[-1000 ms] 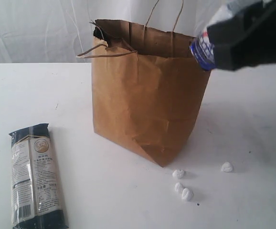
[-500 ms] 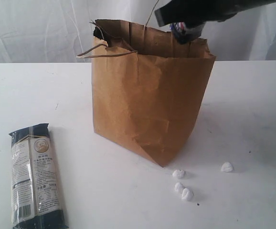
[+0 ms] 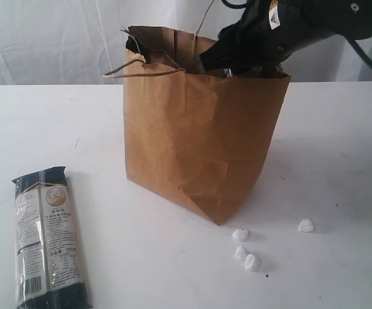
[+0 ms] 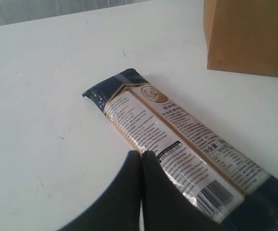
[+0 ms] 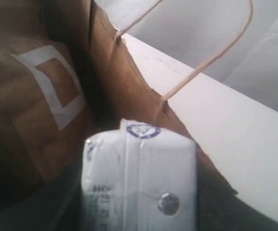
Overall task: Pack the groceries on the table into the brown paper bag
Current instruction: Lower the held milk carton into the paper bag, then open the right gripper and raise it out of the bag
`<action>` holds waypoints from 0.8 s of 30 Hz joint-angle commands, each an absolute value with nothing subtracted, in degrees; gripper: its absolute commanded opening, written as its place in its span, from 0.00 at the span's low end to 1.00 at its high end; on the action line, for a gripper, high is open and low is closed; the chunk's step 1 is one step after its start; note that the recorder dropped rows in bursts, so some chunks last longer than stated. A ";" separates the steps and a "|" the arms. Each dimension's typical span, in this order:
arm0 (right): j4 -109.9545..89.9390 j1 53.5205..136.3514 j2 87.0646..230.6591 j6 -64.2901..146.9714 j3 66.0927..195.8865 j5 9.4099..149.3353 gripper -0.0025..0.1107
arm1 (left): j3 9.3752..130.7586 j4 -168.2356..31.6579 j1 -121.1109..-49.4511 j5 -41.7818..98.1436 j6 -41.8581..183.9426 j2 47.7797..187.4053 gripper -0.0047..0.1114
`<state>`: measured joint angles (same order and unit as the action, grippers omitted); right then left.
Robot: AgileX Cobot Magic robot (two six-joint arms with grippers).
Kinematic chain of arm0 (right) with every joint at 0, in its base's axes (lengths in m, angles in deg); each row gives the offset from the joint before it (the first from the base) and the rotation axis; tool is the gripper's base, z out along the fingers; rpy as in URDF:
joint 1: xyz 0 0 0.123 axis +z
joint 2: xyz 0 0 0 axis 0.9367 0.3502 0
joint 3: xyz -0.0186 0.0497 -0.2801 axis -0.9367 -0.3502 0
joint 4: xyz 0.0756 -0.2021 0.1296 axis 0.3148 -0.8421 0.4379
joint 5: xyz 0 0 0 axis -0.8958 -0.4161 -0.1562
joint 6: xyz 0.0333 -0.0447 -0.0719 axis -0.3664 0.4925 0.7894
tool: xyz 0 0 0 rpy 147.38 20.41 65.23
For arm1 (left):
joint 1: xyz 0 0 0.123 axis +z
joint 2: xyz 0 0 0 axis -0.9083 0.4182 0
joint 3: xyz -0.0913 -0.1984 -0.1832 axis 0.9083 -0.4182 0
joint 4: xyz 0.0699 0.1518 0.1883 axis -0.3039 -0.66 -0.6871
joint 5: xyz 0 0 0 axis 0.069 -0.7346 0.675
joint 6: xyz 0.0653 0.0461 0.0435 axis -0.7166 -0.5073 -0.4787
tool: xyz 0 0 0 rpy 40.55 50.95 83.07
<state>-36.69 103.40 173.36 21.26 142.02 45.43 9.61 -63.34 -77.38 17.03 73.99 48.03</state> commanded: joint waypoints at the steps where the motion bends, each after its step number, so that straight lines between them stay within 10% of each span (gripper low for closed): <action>1: -31.88 103.04 173.01 21.54 142.69 46.02 0.17 | 9.38 -62.99 -77.30 17.03 73.81 47.78 0.04; 8: -31.22 103.04 173.01 21.54 142.69 43.19 0.60 | 9.38 -62.99 -77.30 17.03 73.81 47.78 0.04; 24: -31.22 103.04 169.84 21.44 142.69 42.71 0.60 | 9.38 -62.99 -77.30 17.03 73.81 47.78 0.04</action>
<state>-31.03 103.27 171.49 21.26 142.28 42.88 9.61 -63.34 -77.38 17.03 73.99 48.03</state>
